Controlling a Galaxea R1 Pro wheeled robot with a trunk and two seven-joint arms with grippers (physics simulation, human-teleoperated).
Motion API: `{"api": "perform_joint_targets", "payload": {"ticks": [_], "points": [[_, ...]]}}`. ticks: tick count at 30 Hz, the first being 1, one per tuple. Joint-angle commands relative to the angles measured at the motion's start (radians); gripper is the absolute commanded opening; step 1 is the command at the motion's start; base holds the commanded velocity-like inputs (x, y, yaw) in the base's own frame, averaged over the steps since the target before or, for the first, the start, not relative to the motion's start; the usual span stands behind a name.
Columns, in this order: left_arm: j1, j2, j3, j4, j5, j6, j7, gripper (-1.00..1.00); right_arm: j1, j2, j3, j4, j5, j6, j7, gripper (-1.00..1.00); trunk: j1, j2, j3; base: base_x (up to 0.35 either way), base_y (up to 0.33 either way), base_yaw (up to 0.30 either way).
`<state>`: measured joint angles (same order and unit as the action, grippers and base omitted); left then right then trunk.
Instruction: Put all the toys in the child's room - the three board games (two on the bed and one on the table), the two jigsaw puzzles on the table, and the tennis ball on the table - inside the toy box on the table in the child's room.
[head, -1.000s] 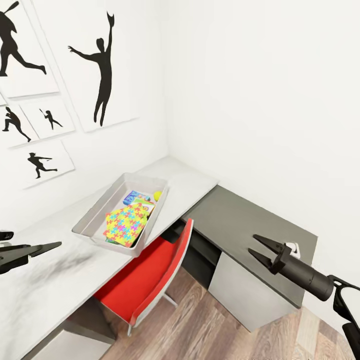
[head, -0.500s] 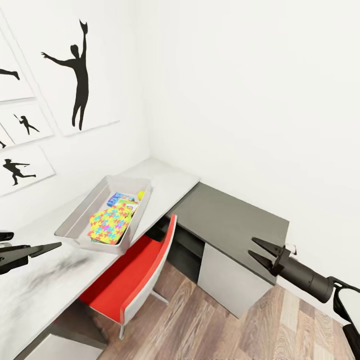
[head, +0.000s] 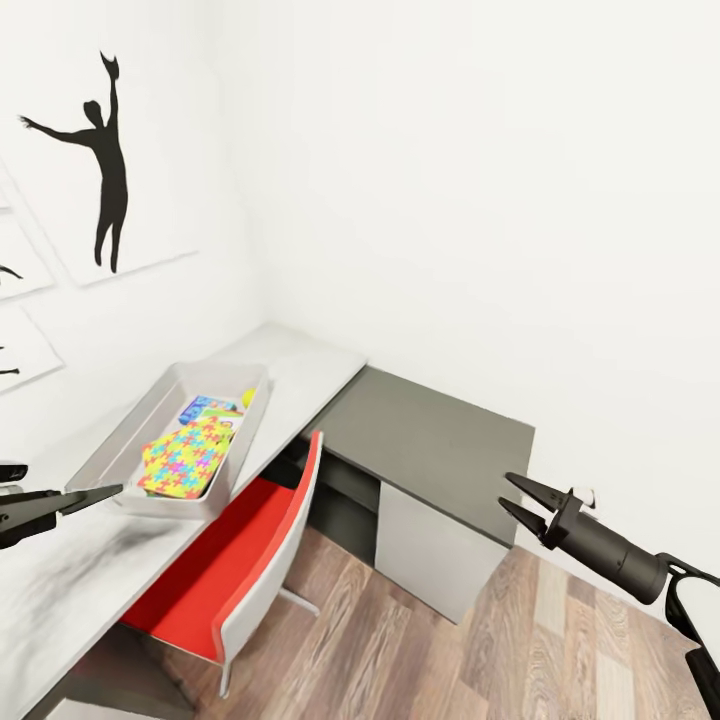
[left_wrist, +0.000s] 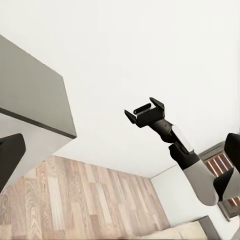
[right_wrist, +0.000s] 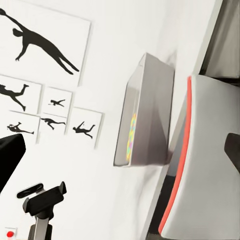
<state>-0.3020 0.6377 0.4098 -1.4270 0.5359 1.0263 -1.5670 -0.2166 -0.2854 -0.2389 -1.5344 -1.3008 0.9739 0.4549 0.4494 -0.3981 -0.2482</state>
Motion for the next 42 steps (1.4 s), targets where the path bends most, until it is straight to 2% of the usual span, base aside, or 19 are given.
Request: {"api": "perform_joint_targets", "payload": {"ticks": [1,12,18,23,29,31,35,42], "points": [[-0.001,0.0,0.001,0.0,0.0,0.011,-0.004,1.0,-0.001,0.0,-0.001,0.0,0.006,0.004,0.007,1.0,0.001,-0.002,-0.001,-0.002,0.0,-0.22],[0.0,0.0,0.001,-0.001,0.002,0.011,-0.004,1.0,-0.001,0.0,0.0,0.001,0.011,0.003,0.007,1.0,0.001,-0.002,0.013,0.0,0.0,-0.22],[0.0,0.0,0.001,0.0,0.003,0.011,-0.004,1.0,-0.001,0.001,0.0,0.015,0.054,0.001,0.023,1.0,0.001,-0.002,0.02,0.0,0.0,-0.22],[0.0,0.0,0.002,-0.001,0.004,0.011,-0.004,1.0,-0.001,0.0,0.001,0.03,0.065,-0.022,0.064,1.0,0.001,-0.002,0.027,0.0,0.0,-0.22],[0.0,0.0,0.001,-0.001,0.004,0.011,-0.004,1.0,-0.001,0.0,0.003,0.082,0.074,-0.041,0.075,1.0,0.001,-0.002,0.034,0.0,0.0,-0.22],[0.0,0.0,0.001,-0.001,0.004,0.011,-0.004,1.0,-0.001,0.0,0.004,0.098,0.096,-0.046,0.077,1.0,0.001,-0.002,0.037,0.0,0.0,-0.22],[0.0,0.0,0.001,-0.001,0.004,0.011,-0.004,1.0,-0.001,0.001,0.006,0.124,0.171,-0.07,0.113,1.0,0.001,-0.002,0.042,0.0,0.0,-0.22],[0.0,0.0,0.001,-0.001,0.005,0.011,-0.004,1.0,-0.001,0.002,0.009,0.19,0.318,-0.158,0.267,1.0,0.001,-0.002,0.05,0.0,0.0,-0.22]]}}
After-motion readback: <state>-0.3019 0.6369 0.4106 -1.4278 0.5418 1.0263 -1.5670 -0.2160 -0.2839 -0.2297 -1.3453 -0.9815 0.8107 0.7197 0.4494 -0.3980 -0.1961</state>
